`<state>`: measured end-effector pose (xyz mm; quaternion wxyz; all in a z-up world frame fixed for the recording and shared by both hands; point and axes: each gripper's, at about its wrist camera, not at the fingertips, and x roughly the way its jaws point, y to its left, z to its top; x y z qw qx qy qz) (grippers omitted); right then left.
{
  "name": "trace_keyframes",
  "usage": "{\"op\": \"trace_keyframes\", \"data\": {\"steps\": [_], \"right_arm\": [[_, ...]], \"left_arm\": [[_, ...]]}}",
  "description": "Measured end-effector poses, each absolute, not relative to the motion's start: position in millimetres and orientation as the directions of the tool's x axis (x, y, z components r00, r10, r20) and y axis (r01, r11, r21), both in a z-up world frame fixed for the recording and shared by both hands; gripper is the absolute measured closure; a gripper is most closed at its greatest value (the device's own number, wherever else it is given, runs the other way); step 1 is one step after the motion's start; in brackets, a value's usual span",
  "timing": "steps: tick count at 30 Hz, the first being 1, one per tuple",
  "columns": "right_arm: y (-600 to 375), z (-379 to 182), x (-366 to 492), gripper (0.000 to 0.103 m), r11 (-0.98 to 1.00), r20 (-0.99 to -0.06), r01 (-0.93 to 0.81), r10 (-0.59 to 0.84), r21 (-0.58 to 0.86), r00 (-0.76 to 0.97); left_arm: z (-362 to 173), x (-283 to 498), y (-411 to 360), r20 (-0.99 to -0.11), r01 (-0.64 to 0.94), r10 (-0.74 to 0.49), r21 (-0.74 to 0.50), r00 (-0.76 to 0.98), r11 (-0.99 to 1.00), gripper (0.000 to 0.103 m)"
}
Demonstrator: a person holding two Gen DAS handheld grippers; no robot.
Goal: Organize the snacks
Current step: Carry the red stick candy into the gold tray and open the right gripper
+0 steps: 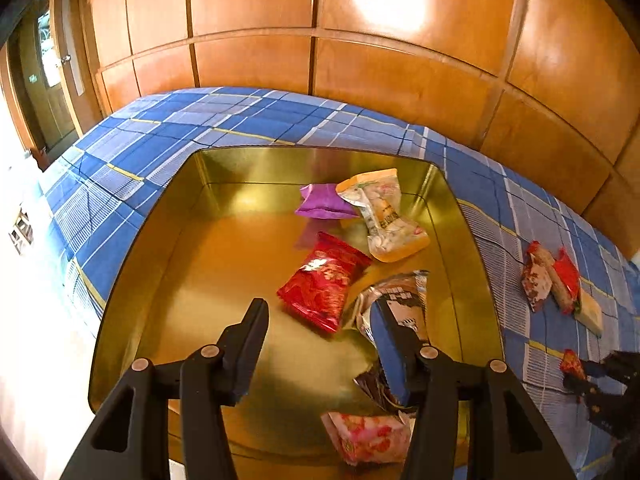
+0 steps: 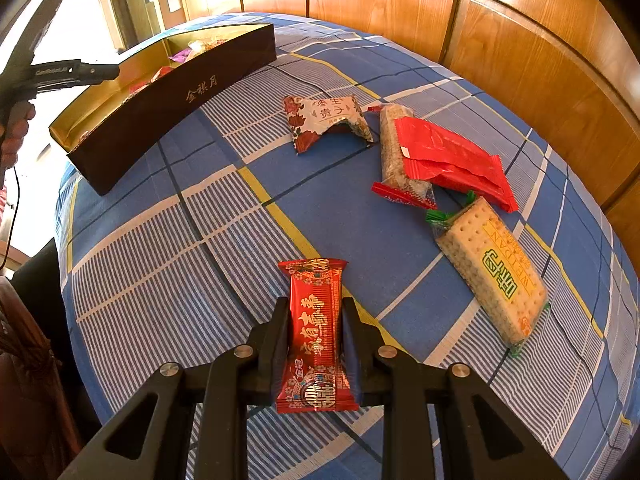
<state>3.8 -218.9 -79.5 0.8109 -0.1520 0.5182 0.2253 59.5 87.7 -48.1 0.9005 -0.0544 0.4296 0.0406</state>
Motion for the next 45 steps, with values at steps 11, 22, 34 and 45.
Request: {"op": "trace_keyframes", "data": {"steps": [11,22,34,45], "right_arm": [[-220,-79,4,0.078,0.854,-0.908,-0.520,0.212,-0.008,0.361],[-218,-79,4,0.079,0.849,-0.908,-0.528,0.208,-0.016,0.363],[-219,-79,3,0.078,0.857,-0.908,-0.516,0.204,-0.015,0.365],[-208,-79,7,0.081,0.881,-0.929,-0.469,0.115,-0.068,0.351]], "left_arm": [[-50,49,82,-0.781,-0.104,0.016,-0.063,0.624,0.993,0.048],[-53,48,84,-0.789,-0.118,0.023,-0.063,0.614,0.991,0.044],[-52,46,95,-0.785,-0.146,0.035,-0.071,0.618,0.987,0.044],[-39,31,146,-0.742,-0.250,0.113,-0.076,0.661,0.965,0.044]]}}
